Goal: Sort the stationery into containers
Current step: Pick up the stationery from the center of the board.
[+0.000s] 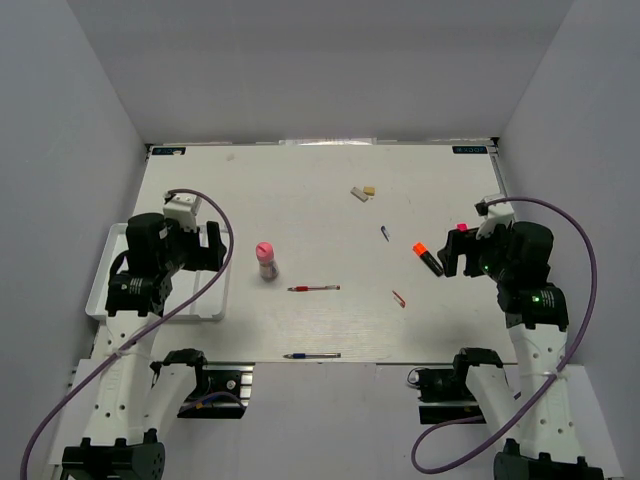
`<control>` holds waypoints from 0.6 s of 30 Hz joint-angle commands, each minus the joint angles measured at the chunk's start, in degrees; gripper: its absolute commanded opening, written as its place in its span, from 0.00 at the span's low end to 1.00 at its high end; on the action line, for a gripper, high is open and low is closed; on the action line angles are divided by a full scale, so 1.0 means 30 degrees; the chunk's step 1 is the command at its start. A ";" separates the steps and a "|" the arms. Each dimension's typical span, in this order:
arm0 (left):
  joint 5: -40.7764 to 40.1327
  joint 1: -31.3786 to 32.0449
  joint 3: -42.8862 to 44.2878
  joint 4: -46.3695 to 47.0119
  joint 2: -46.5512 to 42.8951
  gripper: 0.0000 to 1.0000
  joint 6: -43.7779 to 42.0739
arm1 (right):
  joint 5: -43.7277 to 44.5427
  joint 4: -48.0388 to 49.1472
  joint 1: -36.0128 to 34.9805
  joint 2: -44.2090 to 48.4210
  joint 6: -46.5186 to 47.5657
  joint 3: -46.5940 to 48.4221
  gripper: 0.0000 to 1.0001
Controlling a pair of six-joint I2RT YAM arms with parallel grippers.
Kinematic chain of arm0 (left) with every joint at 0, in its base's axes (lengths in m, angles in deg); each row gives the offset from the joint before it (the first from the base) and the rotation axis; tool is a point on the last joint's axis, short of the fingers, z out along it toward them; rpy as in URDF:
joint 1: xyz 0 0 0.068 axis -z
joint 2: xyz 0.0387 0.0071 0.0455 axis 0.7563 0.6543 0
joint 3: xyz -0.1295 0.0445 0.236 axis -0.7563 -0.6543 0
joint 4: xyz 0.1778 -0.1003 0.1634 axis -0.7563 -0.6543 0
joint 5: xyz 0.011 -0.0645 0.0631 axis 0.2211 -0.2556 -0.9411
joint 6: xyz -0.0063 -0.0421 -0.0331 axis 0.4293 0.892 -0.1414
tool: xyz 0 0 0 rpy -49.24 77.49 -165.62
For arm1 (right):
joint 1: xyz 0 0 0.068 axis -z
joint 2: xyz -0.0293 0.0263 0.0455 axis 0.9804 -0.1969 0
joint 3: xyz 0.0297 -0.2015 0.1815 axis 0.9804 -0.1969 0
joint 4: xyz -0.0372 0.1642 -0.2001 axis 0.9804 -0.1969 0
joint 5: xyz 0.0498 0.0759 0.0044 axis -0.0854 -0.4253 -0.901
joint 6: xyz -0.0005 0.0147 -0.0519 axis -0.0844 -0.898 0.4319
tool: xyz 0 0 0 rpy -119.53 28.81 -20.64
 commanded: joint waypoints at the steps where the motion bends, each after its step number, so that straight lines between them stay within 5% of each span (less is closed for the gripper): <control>1: 0.1443 0.0027 -0.0317 0.0956 -0.0655 0.98 0.0210 | -0.0258 0.0752 0.0103 -0.0670 0.0120 0.0315 0.89; 9: 0.4108 0.0027 -0.0761 0.1811 -0.0484 0.88 -0.0430 | -0.0725 0.1249 0.0074 -0.2165 0.0062 0.0872 0.89; 18: 0.8085 0.0203 -0.2018 0.0755 0.1918 0.94 -0.8723 | -0.1020 0.1309 0.0044 -0.2986 0.0325 0.1224 0.89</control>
